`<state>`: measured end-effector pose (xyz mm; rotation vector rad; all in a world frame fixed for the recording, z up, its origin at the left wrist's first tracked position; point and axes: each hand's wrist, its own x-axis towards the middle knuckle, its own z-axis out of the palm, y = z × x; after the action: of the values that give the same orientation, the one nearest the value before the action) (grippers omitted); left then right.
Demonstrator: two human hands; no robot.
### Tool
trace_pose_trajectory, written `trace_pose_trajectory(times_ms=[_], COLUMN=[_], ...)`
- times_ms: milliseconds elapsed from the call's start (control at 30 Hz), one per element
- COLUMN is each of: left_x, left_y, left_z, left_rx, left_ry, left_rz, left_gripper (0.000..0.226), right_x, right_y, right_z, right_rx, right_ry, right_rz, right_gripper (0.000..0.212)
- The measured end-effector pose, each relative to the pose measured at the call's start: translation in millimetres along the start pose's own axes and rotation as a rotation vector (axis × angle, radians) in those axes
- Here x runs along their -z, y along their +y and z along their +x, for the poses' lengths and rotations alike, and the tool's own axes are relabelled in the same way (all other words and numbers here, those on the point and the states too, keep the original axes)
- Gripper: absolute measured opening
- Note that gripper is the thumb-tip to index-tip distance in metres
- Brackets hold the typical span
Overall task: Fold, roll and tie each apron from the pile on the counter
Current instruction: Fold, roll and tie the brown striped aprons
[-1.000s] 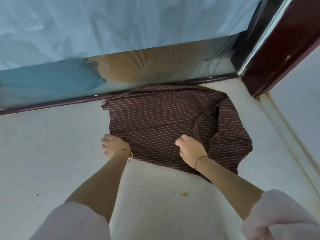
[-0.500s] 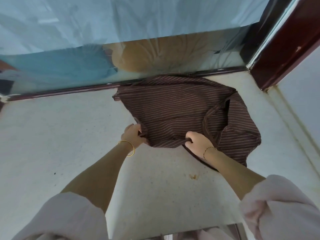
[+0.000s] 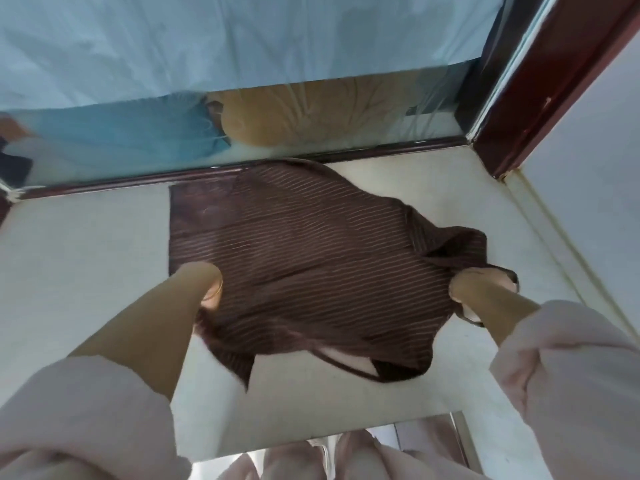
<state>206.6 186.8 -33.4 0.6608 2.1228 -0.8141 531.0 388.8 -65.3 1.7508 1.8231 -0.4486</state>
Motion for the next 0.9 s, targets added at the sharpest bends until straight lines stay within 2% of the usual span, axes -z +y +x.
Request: trace_pose_trajectory(times_ms=[67,100,133,200,233,267,300,367,400,500,600,667,700,767,833,900], left_x=[-6.3,-7.4,-6.5,-0.6,0.6,-1.4,-2.6,-10.1,-14.1,-20.9,-17.3,-10.9,-8.4,-3.4,0.6,1.5], left_y=[-5.3,-4.2,-0.4,11.8,19.7,28.9,38.0,51.9,56.8,65.7,78.6,91.8,98.5,108.6,112.6,112.3], left_z=[2.5,0.5,6.3,11.8,18.7,21.3,23.2,34.1,39.4,52.1,60.0,62.8,64.5,69.0,70.8,66.8], left_rx=[0.024,0.064,0.038,-0.034,-0.094,-0.153,-0.196,-0.246,-0.253,-0.282,-0.394,-0.473,-0.486,-0.448,-0.38,-0.408], left_ry=[-0.059,-0.1,-0.047,0.313,0.436,0.476,0.445,0.367,0.344,0.347,0.294,0.27,0.284,0.332,0.425,0.634], left_rz=[0.283,0.292,0.269,0.099,0.004,-0.043,-0.067,-0.1,-0.116,-0.134,-0.126,-0.088,-0.064,-0.047,-0.061,-0.056], left_gripper=[0.046,0.045,0.042,0.038,0.042,0.047,0.051,0.061,0.067,0.079,0.085,0.087,0.087,0.086,0.079,0.061], right_x=[11.3,16.0,19.9,17.1,12.1,4.6,-6.6,-30.8,-40.3,-45.7,-25.2,-19.2,-20.6,-28.5,-31.4,-20.2], right_y=[-14.7,-30.8,-50.9,-92.9,-109.4,-119.4,-127.8,-128.4,-124.1,-109.6,-101.1,-103.5,-107.1,-114.6,-116.2,-112.8], right_z=[-8.0,-11.5,-16.4,-25.2,-25.6,-25.5,-18.9,-9.4,-6.4,6.4,18.6,25.6,25.5,25.5,39.1,57.3], right_rx=[0.035,0.077,0.169,0.377,0.494,0.577,0.631,0.6,0.56,0.448,0.28,0.327,0.407,0.531,0.541,0.509], right_ry=[0.056,0.11,0.175,0.219,0.203,0.179,0.136,0.018,0.027,0.184,0.178,0.254,0.278,0.193,0.084,0.116], right_rz=[-0.228,-0.297,-0.307,-0.236,-0.176,-0.143,-0.117,-0.122,-0.157,-0.229,-0.273,-0.274,-0.249,-0.224,-0.234,-0.131], right_gripper=[0.043,0.04,0.038,0.036,0.036,0.037,0.042,0.054,0.055,0.046,0.04,0.042,0.044,0.057,0.073,0.075])
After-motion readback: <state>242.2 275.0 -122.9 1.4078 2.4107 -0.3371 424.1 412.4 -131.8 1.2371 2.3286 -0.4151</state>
